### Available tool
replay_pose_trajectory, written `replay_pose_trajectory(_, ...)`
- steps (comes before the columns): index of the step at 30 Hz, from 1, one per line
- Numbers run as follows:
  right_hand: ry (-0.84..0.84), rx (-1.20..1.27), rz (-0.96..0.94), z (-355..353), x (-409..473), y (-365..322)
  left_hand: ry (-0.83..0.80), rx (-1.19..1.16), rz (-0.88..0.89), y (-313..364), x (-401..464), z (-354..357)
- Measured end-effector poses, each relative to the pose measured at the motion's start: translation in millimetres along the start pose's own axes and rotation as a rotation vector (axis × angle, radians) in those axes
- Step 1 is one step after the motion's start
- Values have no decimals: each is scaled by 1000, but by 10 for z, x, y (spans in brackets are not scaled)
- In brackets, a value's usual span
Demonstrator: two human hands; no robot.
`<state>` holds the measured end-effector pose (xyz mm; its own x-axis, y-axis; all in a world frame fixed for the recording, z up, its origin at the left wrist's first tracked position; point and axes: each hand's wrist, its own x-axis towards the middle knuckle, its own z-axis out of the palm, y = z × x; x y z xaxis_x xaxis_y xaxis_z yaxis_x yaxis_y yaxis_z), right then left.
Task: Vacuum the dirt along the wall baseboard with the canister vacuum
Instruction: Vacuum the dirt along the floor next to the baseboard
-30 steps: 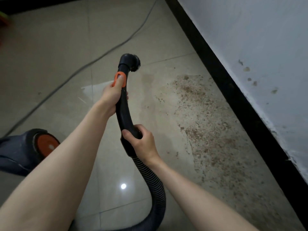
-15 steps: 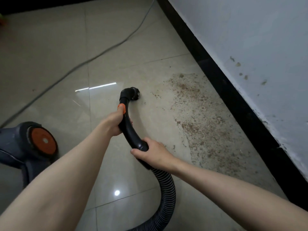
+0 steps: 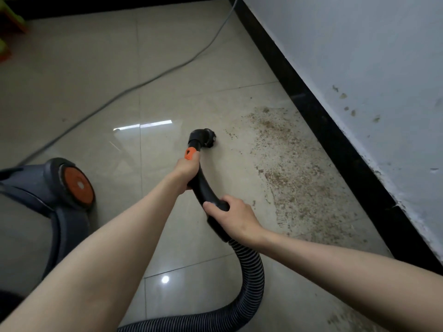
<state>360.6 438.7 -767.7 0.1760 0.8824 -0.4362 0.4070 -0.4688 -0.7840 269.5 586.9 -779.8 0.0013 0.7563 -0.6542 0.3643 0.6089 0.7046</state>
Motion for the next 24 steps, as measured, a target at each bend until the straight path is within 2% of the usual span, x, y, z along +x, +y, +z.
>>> replay_pose_trajectory(5, 86, -62, 78, 46, -43, 71, -31, 41, 23, -3, 28, 252)
replay_pose_trajectory(8, 64, 24, 28, 0, 86, 40, 60, -21, 33, 0, 126, 157)
replay_pose_trajectory(11, -74, 137, -7, 25, 282, -81, 203, -116, 7, -53, 242, -135)
replay_pose_trajectory(14, -219, 138, -27, 161, 497, -252, 295, -209, -23, -103, 354, -491)
replay_pose_trajectory(18, -329, 188, -10, 308, 676, -424, 349, -283, -49, -85, 481, -798)
replay_pose_trajectory(24, -203, 152, -18, 162, 689, -252, 256, -242, -22, 68, 494, -553)
